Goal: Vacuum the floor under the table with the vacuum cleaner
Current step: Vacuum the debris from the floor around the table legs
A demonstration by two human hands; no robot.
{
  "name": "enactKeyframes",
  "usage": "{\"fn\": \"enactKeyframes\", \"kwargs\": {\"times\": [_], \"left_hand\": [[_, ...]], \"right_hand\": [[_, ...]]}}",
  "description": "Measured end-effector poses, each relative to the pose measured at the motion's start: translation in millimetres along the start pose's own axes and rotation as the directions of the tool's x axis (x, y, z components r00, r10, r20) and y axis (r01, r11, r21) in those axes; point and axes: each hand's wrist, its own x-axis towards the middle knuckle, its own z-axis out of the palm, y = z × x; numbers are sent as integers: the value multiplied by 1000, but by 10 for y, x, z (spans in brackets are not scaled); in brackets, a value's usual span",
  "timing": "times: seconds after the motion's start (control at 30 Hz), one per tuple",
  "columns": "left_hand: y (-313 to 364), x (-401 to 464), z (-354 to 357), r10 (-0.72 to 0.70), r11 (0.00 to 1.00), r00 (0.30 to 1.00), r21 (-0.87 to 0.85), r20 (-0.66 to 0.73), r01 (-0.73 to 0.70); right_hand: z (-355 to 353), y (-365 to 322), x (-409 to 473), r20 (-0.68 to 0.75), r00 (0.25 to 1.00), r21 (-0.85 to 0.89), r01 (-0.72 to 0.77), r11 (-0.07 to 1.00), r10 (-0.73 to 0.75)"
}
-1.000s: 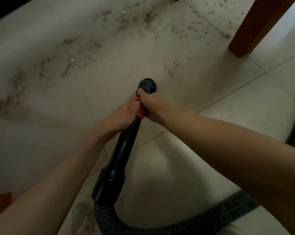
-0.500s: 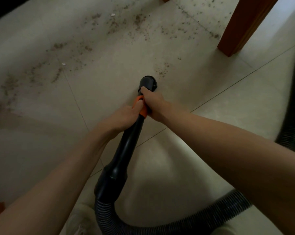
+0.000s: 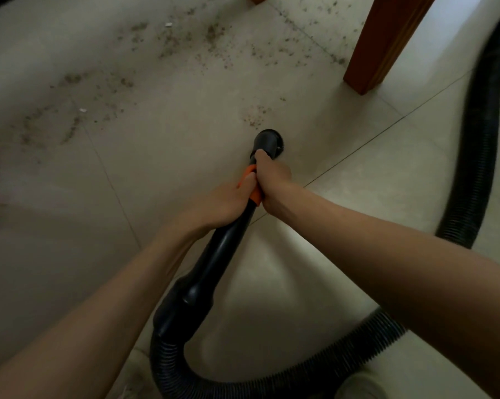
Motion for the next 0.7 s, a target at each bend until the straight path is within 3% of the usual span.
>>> {"fn": "enactKeyframes", "kwargs": {"times": [0.2,0.37,0.47,0.7], "left_hand": [[102,-56,107,0,996,992,85,129,-11],[140,-124,194,55,998,983,-50,176,-46],[137,-102,215,54,992,990,-123,131,-38],[316,7,212,98,994,992,-51,73,-94]], "right_hand": [[-246,29,-68,-40,999,70,-17,997,20],[-427,-40,-6,-87,996,150,-12,989,25],[-479,-176,132,-110,994,173,36,984,-17],[-520,-364,324,-100,995,196,22,980,-2]]}}
